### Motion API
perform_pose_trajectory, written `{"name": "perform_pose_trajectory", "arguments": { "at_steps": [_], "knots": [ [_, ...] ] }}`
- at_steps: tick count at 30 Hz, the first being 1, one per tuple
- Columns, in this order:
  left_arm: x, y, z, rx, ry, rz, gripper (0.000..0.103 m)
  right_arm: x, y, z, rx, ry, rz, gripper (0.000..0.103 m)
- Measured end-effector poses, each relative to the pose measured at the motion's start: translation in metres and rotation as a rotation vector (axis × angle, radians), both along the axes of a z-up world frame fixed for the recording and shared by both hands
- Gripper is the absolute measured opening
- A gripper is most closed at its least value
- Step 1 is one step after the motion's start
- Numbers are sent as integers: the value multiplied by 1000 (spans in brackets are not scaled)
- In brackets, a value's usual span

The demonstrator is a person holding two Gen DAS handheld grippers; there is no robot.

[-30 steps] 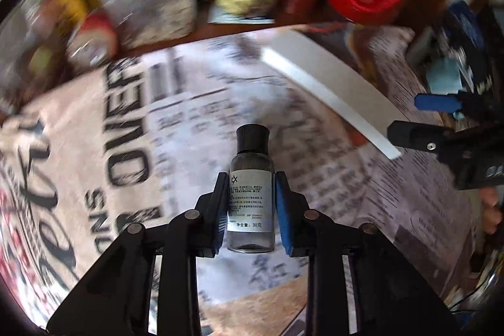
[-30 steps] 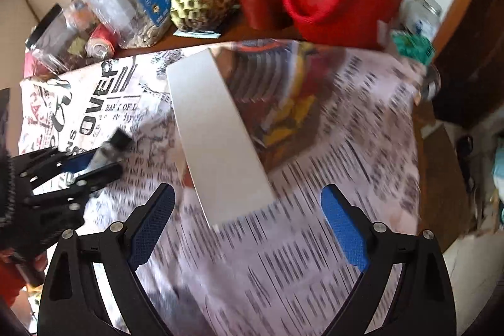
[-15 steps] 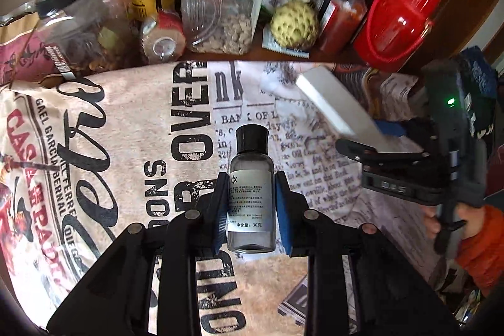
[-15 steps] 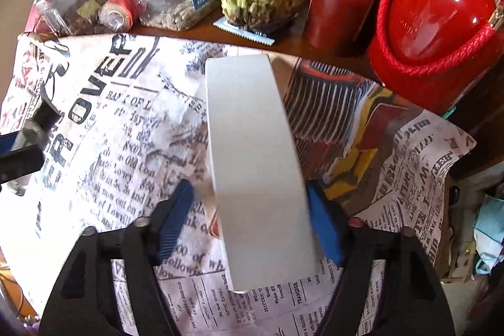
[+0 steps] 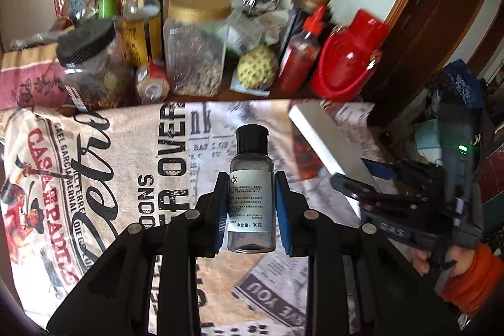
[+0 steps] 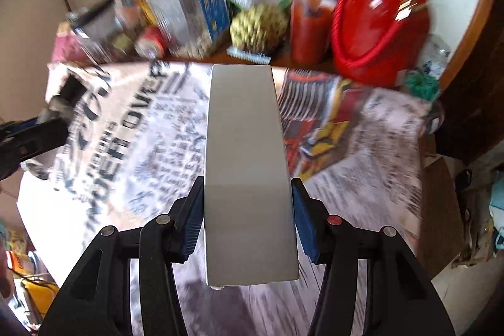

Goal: Collect trash
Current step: 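Carry the clear bottle and white box down over the white bucket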

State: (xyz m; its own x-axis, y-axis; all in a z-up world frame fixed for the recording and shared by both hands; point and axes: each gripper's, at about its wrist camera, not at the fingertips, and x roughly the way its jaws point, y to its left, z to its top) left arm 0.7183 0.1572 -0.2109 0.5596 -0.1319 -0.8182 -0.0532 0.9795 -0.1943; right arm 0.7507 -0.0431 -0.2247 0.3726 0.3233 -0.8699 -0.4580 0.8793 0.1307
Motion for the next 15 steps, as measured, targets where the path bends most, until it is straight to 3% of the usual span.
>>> {"name": "perform_pose_trajectory", "arguments": {
  "at_steps": [9, 15],
  "knots": [
    [-68, -53, 75, 21, -181, 71, 27, -68, -53, 104, 86, -230, 17, 49],
    [-134, -88, 120, 54, -287, 132, 27, -113, -78, 144, 147, -325, 60, 49]
  ]
}}
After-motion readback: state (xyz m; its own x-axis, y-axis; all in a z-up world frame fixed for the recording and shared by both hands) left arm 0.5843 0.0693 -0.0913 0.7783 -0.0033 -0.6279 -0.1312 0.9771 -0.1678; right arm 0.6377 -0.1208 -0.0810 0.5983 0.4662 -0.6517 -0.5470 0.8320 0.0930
